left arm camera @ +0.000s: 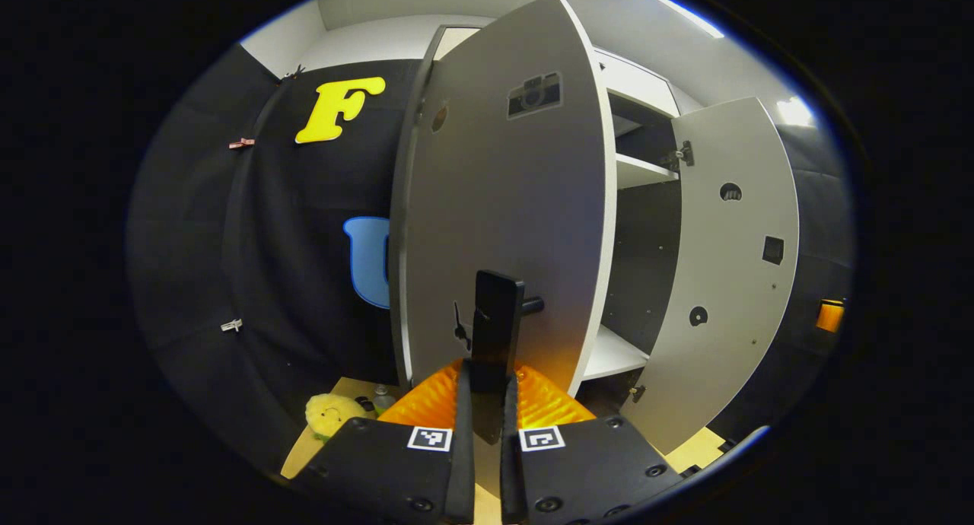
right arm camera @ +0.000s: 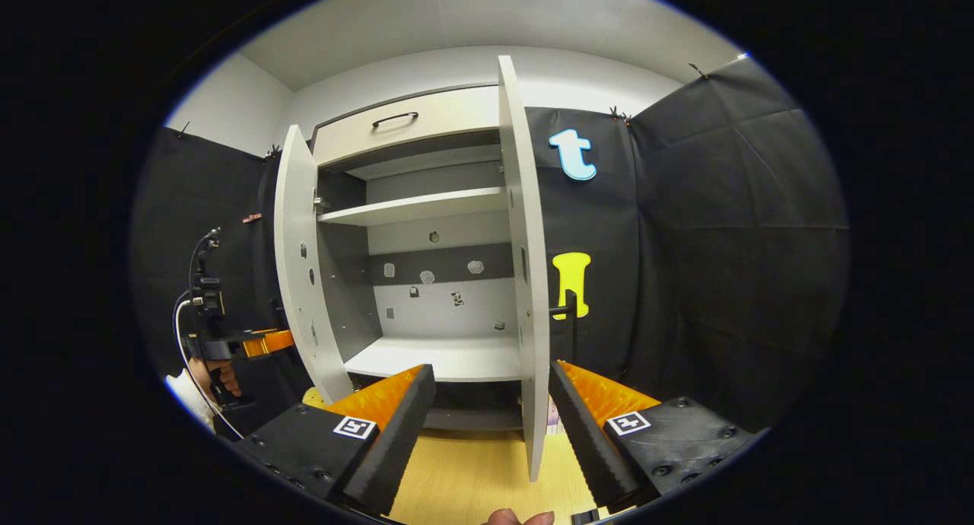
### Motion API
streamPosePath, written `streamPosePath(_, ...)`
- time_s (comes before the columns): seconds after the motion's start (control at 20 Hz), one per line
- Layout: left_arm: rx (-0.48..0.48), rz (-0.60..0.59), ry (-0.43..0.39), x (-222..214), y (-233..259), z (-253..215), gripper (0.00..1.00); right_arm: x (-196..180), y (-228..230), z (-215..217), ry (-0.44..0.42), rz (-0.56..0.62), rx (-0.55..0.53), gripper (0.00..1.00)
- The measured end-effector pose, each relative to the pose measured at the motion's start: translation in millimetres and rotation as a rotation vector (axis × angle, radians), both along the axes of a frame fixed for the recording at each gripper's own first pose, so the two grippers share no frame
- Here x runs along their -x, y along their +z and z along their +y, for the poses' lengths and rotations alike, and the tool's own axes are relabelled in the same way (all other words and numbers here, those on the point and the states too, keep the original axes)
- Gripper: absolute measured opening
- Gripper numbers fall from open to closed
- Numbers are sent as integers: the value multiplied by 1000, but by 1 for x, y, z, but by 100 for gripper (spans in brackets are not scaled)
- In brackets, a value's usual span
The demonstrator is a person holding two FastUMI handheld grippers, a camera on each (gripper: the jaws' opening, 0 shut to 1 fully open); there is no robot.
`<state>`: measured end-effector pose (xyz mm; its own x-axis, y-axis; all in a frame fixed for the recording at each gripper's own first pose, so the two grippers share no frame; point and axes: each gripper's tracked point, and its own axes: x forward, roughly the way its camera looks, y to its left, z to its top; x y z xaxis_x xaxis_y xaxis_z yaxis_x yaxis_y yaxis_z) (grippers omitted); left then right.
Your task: Open the right door of the double-door shoe cabinet with the right hand, and open the left door with the left hand.
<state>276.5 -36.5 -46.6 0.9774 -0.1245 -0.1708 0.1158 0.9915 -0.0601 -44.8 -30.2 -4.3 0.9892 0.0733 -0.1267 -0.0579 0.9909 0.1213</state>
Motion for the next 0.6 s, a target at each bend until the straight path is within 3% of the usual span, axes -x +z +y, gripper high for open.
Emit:
streamPosePath(0.1, 6, 1, 13, 1, 2, 3, 18, -1, 2, 4, 8, -2, -1, 98)
streamPosePath(0.2, 14, 3, 17, 0, 0, 5, 17, -1, 3, 5, 11, -7, -5, 94)
streamPosePath(0.25, 13, 4, 16, 0, -2, 8, 17, -2, 2, 6, 13, -5, -6, 98)
streamPosePath(0.3, 11, 7, 15, 1, -3, 10, 17, -2, 1, 7, 15, -3, -10, 94)
streamPosePath(0.35, 9, 8, 20, 1, -4, 11, 14, -2, 0, 8, 17, 0, -14, 98)
streamPosePath(0.4, 10, 10, 29, 1, -3, 14, 14, -1, 0, 9, 19, 1, -17, 94)
streamPosePath(0.45, 9, 8, 40, 2, -2, 18, 16, -1, -1, 10, 22, 4, -18, 98)
streamPosePath(0.55, -9, -1, 66, 1, -1, 26, 13, -4, -4, 13, 28, 5, -12, 94)
streamPosePath(0.6, -20, -6, 85, 1, 1, 34, 12, -3, -3, 15, 34, 3, -10, 99)
